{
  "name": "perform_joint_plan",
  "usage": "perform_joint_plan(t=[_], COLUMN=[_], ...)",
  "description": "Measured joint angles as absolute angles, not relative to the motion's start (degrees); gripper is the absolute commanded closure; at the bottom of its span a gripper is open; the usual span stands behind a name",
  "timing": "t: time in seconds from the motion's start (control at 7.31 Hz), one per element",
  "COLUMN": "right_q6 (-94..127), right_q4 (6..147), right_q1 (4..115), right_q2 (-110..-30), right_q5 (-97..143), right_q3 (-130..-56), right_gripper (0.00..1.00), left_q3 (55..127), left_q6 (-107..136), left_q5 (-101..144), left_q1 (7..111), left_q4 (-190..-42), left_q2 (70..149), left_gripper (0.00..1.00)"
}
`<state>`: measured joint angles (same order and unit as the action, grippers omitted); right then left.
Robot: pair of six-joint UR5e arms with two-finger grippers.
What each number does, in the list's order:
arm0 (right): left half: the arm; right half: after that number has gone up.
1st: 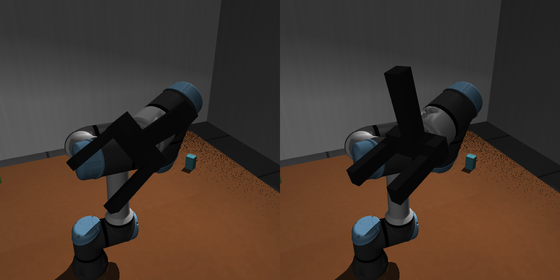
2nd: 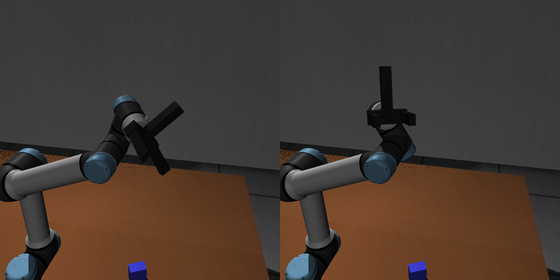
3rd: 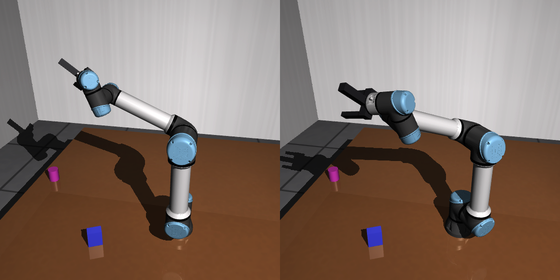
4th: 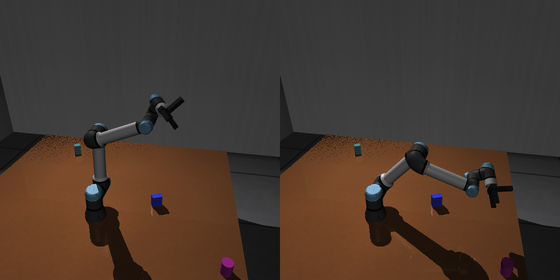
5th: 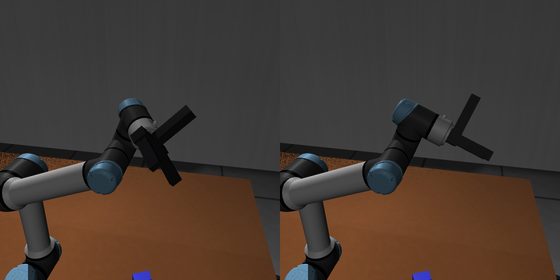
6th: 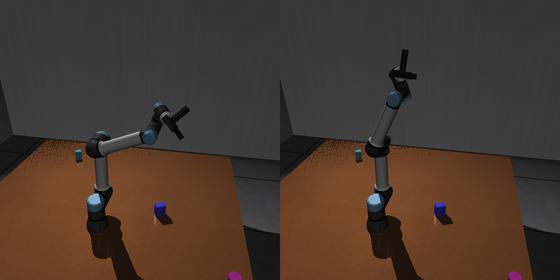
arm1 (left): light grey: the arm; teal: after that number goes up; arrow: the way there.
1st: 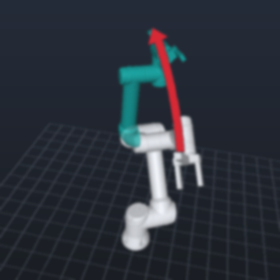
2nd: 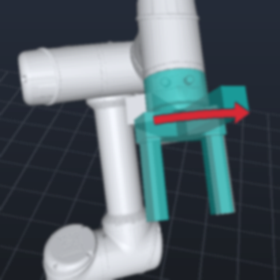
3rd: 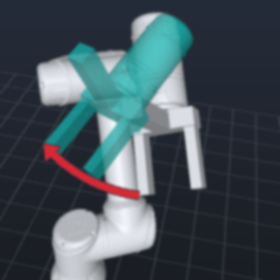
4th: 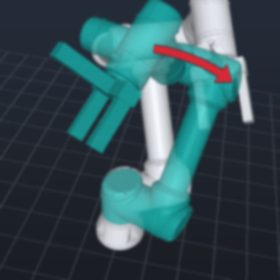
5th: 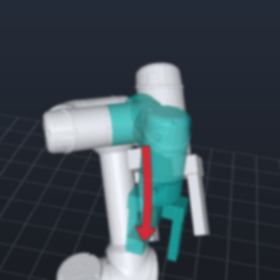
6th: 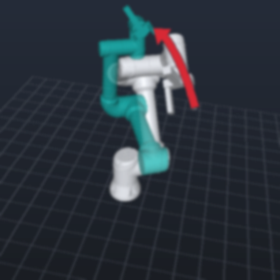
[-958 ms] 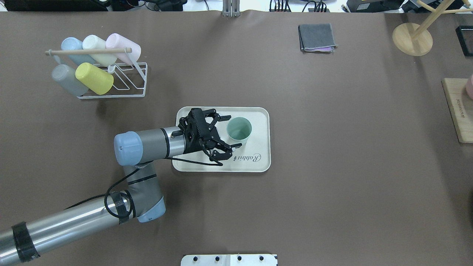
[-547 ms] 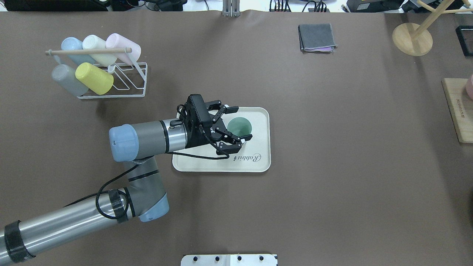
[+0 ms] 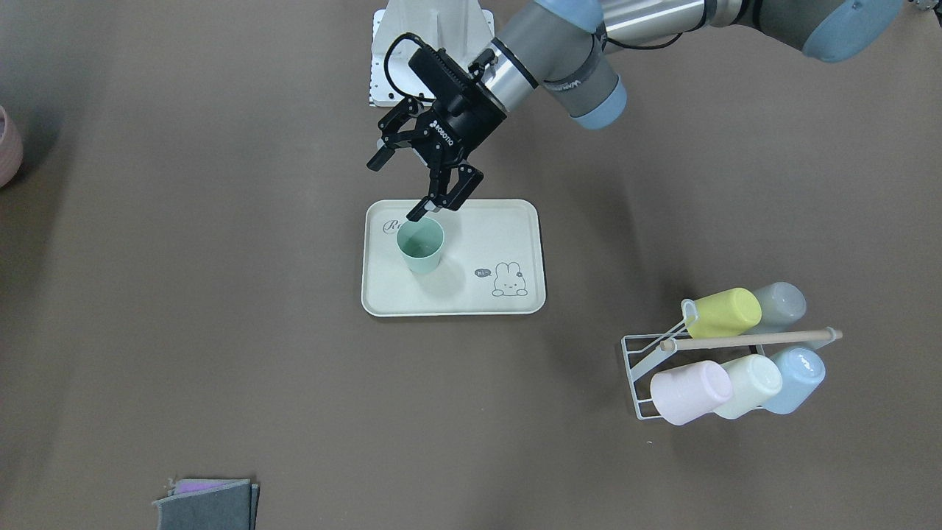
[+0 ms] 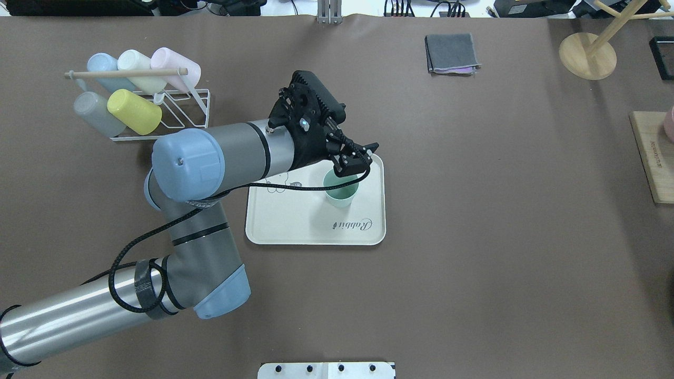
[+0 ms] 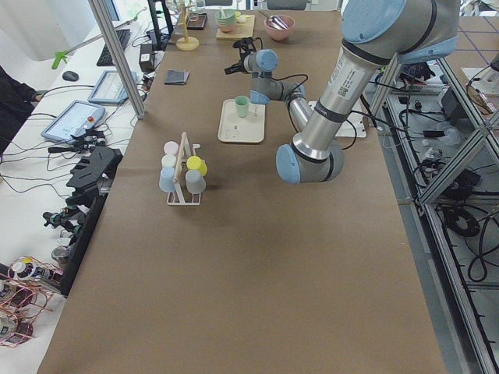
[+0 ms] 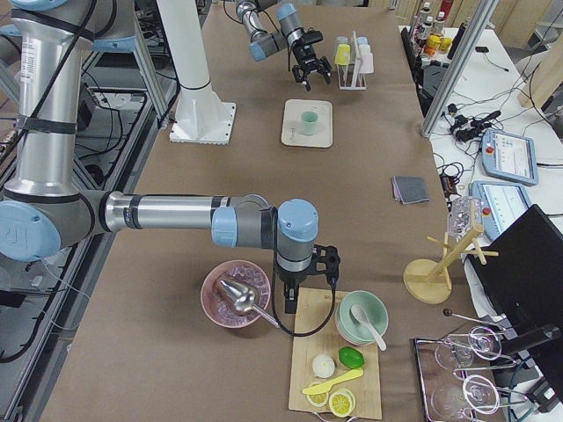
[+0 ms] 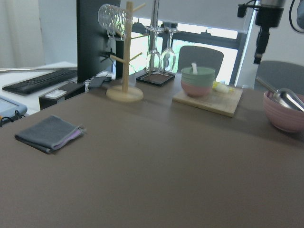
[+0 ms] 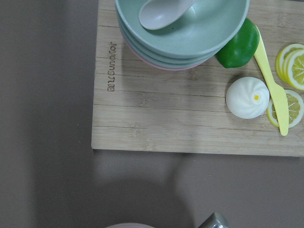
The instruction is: Pick up and place green cup on tray
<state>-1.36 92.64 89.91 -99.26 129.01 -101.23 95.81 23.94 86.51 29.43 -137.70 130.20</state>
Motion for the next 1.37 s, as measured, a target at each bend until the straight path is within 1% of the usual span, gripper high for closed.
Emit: perform_joint_plan(t=[0.27, 0.55, 0.96, 1.37], right_q6=[-1.34, -1.32, -1.09, -0.81], right_q4=[92.64, 92.64, 92.64, 92.64], right_q1=[89.91, 89.91, 89.91, 89.91], right_q2=[-99.23, -99.23, -99.23, -99.13], right_q5=[128.82, 128.71, 129.07, 129.22], right_q3=[-101.17, -101.14, -101.15, -101.18], right_gripper=[0.0, 0.0, 0.0, 0.0], left_q3=[98.24, 98.98, 97.81, 96.35], left_q6=[24.43, 24.59, 31.59, 33.92], left_q5=[78.82, 76.4, 96.46, 109.14], left_q1=[33.45, 42.97, 58.71, 65.67], left_q4=[-125.92, -115.44, -99.45, -96.81], left_q2=[130.28, 129.18, 125.25, 115.63], left_gripper=[0.02, 0.02, 0.02, 0.02])
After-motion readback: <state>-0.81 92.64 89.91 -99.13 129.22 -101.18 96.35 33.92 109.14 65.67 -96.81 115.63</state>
